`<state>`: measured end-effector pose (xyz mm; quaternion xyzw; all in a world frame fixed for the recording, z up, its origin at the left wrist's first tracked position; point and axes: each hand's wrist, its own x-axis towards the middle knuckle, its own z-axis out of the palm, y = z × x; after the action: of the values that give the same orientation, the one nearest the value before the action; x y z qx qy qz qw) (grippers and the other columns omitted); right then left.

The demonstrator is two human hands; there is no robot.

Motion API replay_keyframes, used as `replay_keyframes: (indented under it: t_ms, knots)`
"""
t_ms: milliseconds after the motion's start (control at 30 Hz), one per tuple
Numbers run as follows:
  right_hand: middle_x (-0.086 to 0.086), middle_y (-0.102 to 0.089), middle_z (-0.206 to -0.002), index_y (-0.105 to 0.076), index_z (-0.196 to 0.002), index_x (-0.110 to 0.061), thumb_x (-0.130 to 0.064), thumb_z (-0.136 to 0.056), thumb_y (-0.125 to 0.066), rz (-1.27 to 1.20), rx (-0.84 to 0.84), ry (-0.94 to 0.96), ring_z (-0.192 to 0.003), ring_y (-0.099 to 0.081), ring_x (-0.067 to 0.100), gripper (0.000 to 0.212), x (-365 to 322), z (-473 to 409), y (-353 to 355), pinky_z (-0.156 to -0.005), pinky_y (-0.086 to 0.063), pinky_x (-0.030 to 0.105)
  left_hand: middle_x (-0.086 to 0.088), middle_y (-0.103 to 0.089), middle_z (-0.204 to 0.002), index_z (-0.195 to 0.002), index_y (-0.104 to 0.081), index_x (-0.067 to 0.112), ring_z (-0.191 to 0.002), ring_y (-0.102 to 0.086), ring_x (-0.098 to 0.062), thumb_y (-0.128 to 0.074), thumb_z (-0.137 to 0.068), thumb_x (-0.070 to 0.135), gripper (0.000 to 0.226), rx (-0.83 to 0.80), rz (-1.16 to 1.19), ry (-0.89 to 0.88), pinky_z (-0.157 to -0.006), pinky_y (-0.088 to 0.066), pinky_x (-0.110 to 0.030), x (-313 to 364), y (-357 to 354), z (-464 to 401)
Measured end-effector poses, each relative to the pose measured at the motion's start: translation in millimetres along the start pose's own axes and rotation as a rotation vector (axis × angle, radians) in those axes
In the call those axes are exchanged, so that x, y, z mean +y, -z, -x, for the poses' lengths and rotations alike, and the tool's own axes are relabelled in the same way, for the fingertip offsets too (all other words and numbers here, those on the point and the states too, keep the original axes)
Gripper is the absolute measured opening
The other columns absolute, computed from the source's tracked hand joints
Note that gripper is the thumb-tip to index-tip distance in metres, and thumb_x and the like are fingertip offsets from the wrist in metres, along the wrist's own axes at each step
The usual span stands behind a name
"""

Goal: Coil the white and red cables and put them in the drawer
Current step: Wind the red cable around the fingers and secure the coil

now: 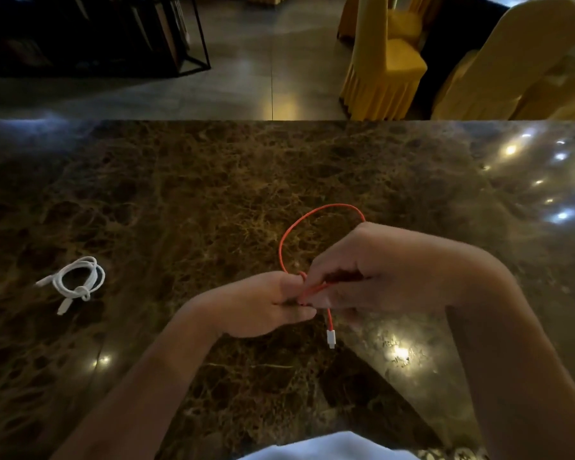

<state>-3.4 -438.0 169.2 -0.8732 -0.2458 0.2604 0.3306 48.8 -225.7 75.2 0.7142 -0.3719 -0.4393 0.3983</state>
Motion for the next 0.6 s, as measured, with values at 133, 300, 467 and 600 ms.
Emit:
replay_keyframes:
  t_ms: [133,300,467,600]
  knots:
    - [-0.003,-0.069,-0.067,-0.076,-0.101,-0.01,-0.015,-0.102,-0.064,-0.215,0.105,0.127,-0.056,-0.061,0.009,0.013,23.6,-4.4,16.6,-0.057,-0.045,0.019,0.001,-0.057,-0.153,-0.147,-0.055,0.007,-0.147,-0.047,-0.009,-0.05,-0.105,-0.008,0.045,-0.072,0.12,-0.079,-0.123,-0.035,-0.033,8.2,-1.9,1.7]
    - [-0.004,-0.069,-0.064,-0.072,-0.099,-0.005,-0.027,-0.097,-0.065,-0.639,0.16,0.26,-0.051,-0.059,0.007,0.023,52.7,-42.5,8.3,-0.051,-0.047,0.018,-0.021,-0.056,-0.151,-0.146,-0.049,-0.009,-0.145,-0.051,-0.026,-0.048,-0.102,-0.015,0.044,-0.194,0.236,-0.242,-0.119,-0.042,-0.039,23.2,-5.9,0.7]
    - [0.0,-0.063,-0.058,-0.076,-0.089,-0.008,-0.04,-0.091,-0.075,-1.016,0.1,0.286,-0.049,-0.057,0.007,0.033,75.0,-70.4,-29.0,-0.05,-0.044,0.017,-0.01,-0.059,-0.145,-0.146,-0.045,-0.009,-0.142,-0.053,-0.021,-0.048,-0.1,-0.014,0.047,-0.163,0.357,-0.342,-0.116,-0.043,-0.038,31.6,0.4,5.0]
    - [0.006,-0.065,-0.071,-0.07,-0.084,-0.002,-0.038,-0.096,-0.07,-1.164,0.137,0.244,-0.06,-0.061,0.01,0.037,84.8,-72.4,-58.2,-0.055,-0.047,0.019,-0.014,-0.053,-0.153,-0.149,-0.042,-0.003,-0.148,-0.047,-0.024,-0.051,-0.098,-0.012,0.053,-0.039,0.356,-0.351,-0.119,-0.041,-0.04,24.5,13.3,15.5]
